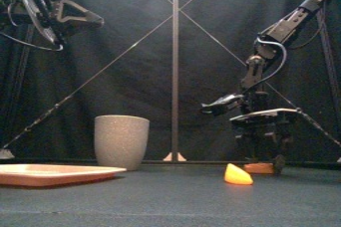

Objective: Pick the pie then place it on the pink plate
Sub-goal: Place pie on the pink plate

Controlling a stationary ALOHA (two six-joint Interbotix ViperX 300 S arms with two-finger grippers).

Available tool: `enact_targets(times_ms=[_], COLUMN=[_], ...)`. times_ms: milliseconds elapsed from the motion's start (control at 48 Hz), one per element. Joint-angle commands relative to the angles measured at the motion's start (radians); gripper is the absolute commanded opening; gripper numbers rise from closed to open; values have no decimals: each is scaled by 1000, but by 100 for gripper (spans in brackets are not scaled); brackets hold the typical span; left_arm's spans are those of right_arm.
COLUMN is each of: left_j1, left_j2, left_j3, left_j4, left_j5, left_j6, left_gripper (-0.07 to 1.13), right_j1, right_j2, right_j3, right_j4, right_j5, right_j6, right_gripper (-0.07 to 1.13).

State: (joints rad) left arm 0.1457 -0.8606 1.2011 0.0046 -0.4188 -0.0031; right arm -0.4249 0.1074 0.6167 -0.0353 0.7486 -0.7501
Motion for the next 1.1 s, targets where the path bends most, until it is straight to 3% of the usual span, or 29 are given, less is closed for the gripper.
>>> enact_targets(times_ms=[21,292,625,875,1104], left_j1=[-2,0,18,44,57], left_j2=[-5,-6,-6,-8,-35], left_j3=[-11,-3,-14,-26,-26], left_j4=[-3,-15,-15,-15,-14], left_j5=[-9,-9,-9,-9,-9], left_j6=[-2,-2,5,6,8], left_gripper=[0,0,0,0,0], right_j1=[-5,29,238,370,445], right_j2=[-14,-60,-75,18,167], right_j3=[-9,-38,-233,-325,-449], right_j4=[25,69,172,167,146], right_j5=[-6,-28,-166,-350,-462], right_j6=[2,48,293,517,626], right_gripper=[75,69,69,69,69])
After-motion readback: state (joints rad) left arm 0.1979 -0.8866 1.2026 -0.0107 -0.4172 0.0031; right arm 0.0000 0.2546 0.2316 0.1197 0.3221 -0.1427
